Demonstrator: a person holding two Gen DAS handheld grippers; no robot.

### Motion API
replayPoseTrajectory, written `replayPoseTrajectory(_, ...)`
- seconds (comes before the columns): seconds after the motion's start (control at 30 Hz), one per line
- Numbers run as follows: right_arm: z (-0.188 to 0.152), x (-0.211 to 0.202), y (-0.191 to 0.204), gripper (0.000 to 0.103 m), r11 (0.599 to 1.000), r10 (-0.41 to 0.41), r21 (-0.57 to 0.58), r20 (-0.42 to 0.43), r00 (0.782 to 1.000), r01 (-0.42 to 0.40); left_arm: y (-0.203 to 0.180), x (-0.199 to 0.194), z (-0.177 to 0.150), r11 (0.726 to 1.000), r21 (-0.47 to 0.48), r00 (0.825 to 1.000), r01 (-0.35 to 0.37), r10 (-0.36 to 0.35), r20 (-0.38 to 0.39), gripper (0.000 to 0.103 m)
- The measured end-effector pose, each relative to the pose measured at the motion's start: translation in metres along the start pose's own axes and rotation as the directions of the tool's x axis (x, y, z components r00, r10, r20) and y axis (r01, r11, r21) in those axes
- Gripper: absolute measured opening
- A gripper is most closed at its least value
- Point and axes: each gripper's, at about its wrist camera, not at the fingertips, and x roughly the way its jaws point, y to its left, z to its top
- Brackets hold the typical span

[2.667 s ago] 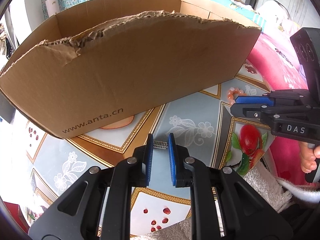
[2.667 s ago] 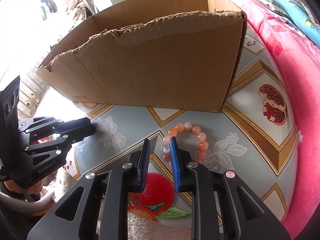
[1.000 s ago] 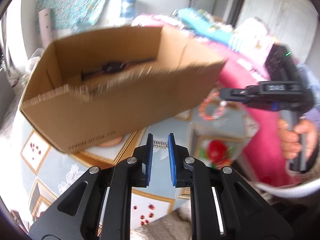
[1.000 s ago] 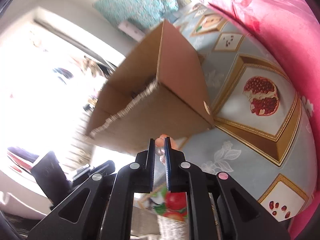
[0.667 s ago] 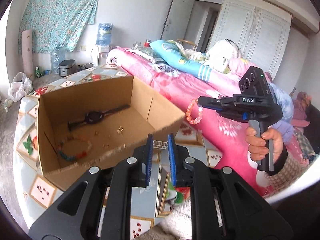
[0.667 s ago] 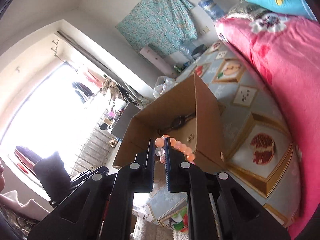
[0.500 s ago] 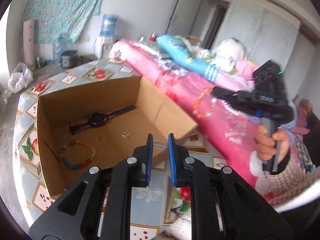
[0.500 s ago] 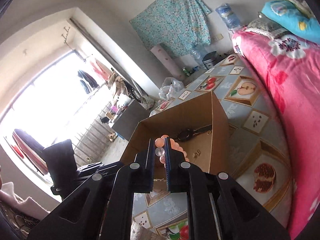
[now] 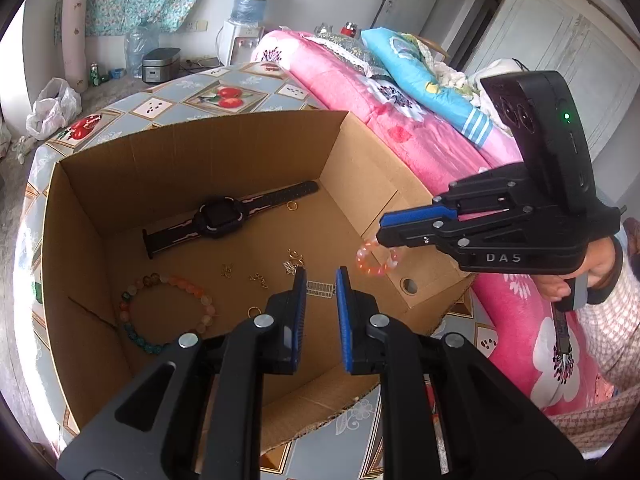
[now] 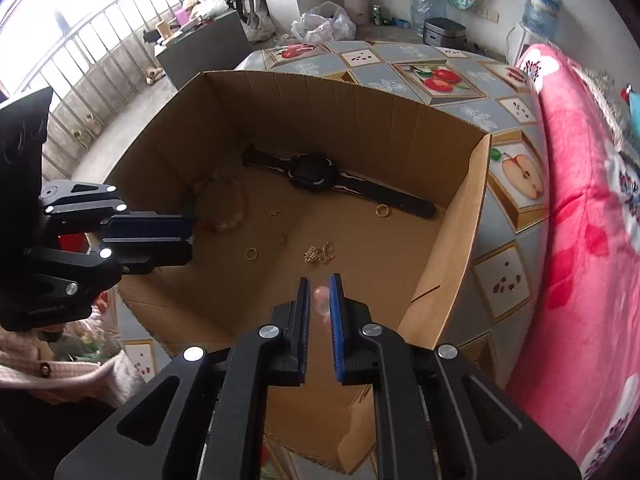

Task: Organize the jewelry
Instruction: 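Carry the spring charm and bead bracelet into the box and open both grippers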

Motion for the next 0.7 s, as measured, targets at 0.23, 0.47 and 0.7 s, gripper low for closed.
replayPoseTrajectory(0.23,-0.001,-0.034,-0.017,0.011,0.998,-0.013,0.055,0.112,0.994,0.006,0.002,0.010,0.001,1.000,-0.002,0.999,0.003,-0.003,-0.044,0.014)
replayPoseTrajectory(0.47,-0.013,-0.058,-0.036,0.011,0.987,-0.010,0.157,0.226,0.974,-0.026,0.004,0.034,0.008,0.999,-0.037,0.991,0.012,-0.017,-0.133,0.014)
replayPoseTrajectory(0.7,-0.021,-0.064,-0.043,0.011,0.979,0.006,0.195,0.274,0.962,-0.062,0.009,0.050,0.015,0.996,-0.087,0.983,0.017,-0.032,-0.181,0.025)
